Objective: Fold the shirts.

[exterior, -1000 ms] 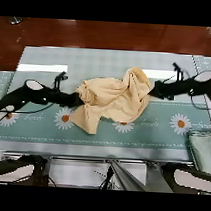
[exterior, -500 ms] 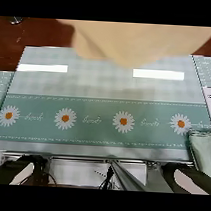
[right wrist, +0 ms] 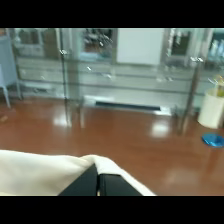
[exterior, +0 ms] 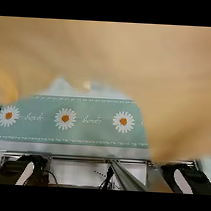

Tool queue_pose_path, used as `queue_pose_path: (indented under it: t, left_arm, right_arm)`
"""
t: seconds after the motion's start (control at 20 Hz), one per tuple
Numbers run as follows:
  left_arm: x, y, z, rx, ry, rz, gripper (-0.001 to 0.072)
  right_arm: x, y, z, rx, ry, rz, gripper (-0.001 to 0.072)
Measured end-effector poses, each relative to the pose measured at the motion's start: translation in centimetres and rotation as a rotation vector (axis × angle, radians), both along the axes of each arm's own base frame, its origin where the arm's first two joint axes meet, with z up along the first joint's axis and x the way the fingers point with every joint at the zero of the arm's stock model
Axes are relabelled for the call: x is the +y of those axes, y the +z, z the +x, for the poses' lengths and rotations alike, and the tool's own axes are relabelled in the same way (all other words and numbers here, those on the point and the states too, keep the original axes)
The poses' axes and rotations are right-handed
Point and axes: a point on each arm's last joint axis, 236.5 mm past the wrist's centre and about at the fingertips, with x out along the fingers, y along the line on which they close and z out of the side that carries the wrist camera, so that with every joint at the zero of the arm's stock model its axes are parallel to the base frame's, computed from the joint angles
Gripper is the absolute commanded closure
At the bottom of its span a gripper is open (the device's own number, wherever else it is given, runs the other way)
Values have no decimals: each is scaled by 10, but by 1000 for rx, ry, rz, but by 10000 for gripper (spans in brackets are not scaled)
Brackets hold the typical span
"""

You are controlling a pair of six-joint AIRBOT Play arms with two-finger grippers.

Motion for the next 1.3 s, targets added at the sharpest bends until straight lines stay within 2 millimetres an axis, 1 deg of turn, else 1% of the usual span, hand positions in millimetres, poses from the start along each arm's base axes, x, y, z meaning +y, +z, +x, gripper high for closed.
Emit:
queue_pose_path:
  t: [0.05,0.1,0.2,0.25,0.4,0.55,0.7,0.8,0.85,0.9,1.0,1.15,1.25,1.3]
  left_arm:
    - [1,-5,-4,18,10,7,681]
    - [2,-12,-3,50,20,17,681]
    - [3,-32,6,128,25,35,681]
    - [3,-44,14,176,28,44,681]
    - [4,-94,54,350,23,56,681]
    - [7,-159,109,553,18,55,681]
    - [8,-228,169,746,5,35,680]
    - [7,-271,212,848,-7,7,680]
    - [5,-286,234,871,-13,-17,680]
    - [4,-306,255,904,-16,-36,680]
    - [1,-339,294,941,-20,-87,680]
    - [-5,-390,338,999,-21,-163,679]
    - [-7,-422,359,1037,-16,-207,679]
    - [-9,-437,365,1062,-17,-225,679]
  right_arm:
    - [-2,-7,-6,24,-12,-8,691]
    - [-4,-15,-8,56,-19,-12,691]
    - [-6,-35,-8,132,-28,-18,691]
    - [-8,-46,-5,173,-32,-19,690]
    - [-10,-84,12,308,-31,-16,691]
    - [-14,-130,43,448,-29,-2,690]
    - [-19,-188,98,589,-28,21,690]
    - [-22,-225,144,664,-23,36,690]
    - [-24,-245,170,696,-20,48,691]
    - [-24,-263,195,721,-12,64,690]
    - [-20,-301,245,767,12,115,690]
    - [-16,-359,315,816,29,205,690]
    - [-14,-392,353,838,31,264,690]
    - [-12,-404,369,845,35,298,689]
